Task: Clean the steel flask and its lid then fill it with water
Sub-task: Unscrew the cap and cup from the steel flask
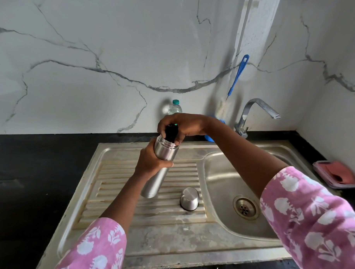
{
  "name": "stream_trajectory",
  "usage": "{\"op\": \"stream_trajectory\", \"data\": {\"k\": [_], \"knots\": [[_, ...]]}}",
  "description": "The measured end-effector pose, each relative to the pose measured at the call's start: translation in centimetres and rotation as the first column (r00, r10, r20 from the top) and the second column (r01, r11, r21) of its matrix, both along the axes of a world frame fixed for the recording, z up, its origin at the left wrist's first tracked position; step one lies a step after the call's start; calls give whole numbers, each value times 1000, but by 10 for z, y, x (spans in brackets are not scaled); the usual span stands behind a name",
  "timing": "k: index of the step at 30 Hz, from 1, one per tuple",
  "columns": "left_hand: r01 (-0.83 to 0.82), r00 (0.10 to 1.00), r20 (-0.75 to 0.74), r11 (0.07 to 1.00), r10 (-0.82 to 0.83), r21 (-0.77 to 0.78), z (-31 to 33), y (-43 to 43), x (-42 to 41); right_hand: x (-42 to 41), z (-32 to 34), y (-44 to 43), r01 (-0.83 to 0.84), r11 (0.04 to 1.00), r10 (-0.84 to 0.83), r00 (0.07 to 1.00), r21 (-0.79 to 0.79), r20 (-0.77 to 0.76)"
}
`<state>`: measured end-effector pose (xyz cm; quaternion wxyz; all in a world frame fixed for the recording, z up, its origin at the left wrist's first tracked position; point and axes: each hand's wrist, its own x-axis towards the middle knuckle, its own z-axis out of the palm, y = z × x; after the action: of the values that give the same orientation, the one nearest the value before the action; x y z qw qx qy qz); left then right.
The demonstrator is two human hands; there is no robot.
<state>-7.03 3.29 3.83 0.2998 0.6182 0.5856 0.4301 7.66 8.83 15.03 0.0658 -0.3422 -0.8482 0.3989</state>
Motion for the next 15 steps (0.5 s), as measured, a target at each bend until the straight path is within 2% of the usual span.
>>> {"op": "stream_trajectory", "data": {"k": [1, 3, 4, 6, 8, 11, 15], "knots": [[-14, 1000, -7, 1000, 14, 1, 0, 0, 0, 0, 0, 0, 15, 999, -16, 999, -37, -29], [-35, 999, -35, 999, 35, 11, -2, 1, -2, -4, 3, 0, 156, 985, -162, 983, -69, -89], [-39, 997, -63, 999, 40, 21, -3, 2, -3, -6, 6, -2, 261, 965, -262, 964, -22, -50], [-52, 992, -115, 998, 56, 37, -6, 2, -3, -12, 9, -6, 426, 897, -441, 883, 122, 160], [-69, 988, -134, 997, 74, 43, -7, 3, -2, -17, 7, -12, 532, 840, -539, 797, 107, 271], [-94, 987, -128, 994, 100, 50, -7, 3, -1, -22, -1, -10, 580, 811, -576, 771, 75, 271], [-88, 988, -122, 995, 92, 43, -7, 2, -3, -23, -3, -3, 545, 837, -531, 832, -57, 161]]}}
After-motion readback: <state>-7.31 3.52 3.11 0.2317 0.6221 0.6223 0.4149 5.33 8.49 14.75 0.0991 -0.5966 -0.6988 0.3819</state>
